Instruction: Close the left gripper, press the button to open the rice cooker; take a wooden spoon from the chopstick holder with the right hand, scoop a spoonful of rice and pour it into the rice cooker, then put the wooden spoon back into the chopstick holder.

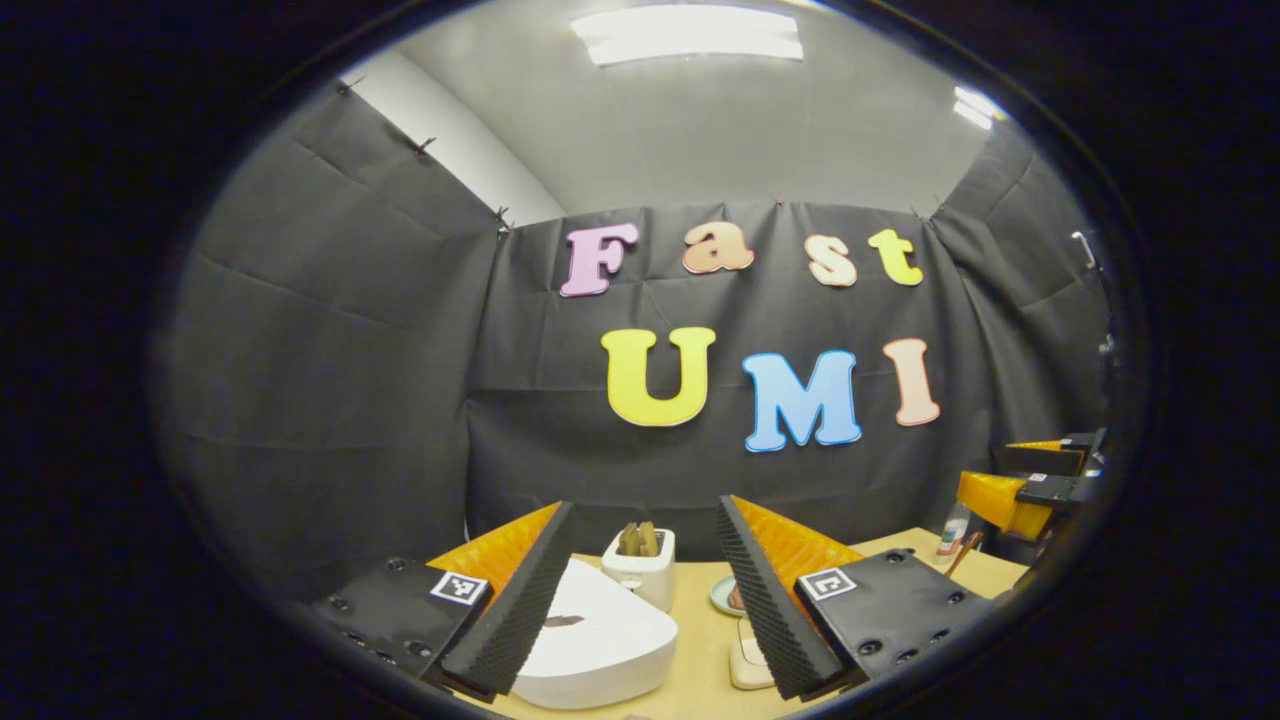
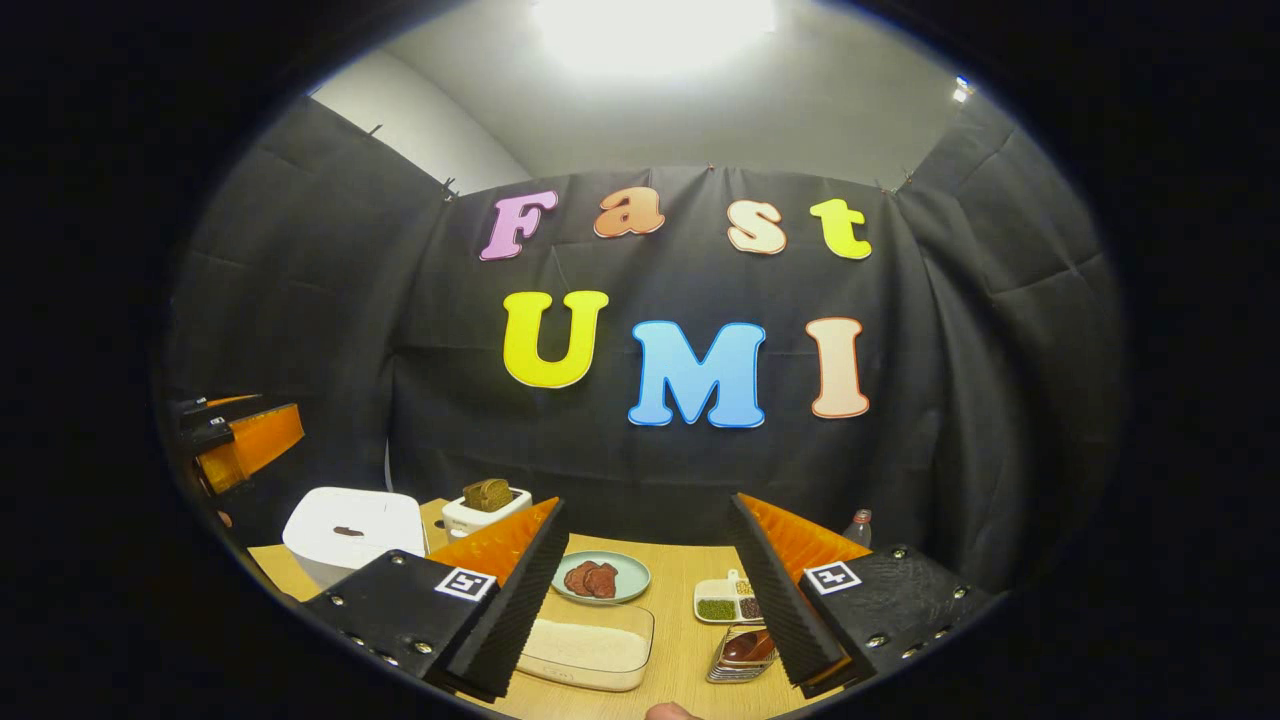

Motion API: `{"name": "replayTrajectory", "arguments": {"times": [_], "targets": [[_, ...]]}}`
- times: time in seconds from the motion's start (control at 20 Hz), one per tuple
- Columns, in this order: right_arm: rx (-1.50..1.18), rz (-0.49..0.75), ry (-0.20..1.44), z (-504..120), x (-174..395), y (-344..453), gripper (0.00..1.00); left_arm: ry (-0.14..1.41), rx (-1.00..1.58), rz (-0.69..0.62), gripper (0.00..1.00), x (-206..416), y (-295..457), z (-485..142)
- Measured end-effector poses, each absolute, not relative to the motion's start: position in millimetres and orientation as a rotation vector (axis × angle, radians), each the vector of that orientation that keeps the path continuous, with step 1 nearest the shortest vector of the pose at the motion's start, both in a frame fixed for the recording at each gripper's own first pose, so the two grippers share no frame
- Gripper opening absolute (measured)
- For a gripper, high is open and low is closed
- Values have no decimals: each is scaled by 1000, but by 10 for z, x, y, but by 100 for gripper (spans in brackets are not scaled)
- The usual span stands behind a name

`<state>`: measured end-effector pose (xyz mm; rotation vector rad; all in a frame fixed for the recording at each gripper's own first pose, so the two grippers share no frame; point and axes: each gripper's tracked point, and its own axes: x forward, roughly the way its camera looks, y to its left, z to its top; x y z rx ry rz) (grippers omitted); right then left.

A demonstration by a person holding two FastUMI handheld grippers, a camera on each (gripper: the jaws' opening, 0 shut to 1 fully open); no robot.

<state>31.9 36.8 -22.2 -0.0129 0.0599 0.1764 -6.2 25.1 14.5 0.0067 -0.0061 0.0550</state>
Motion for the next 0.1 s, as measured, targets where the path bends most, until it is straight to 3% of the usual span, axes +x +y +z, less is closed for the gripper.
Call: {"name": "replayTrajectory", "arguments": {"times": [0.1], "targets": [[-10, 174, 70, -256, 306, 372, 96, 1, 0, 56, 95, -81, 274, 120]]}}
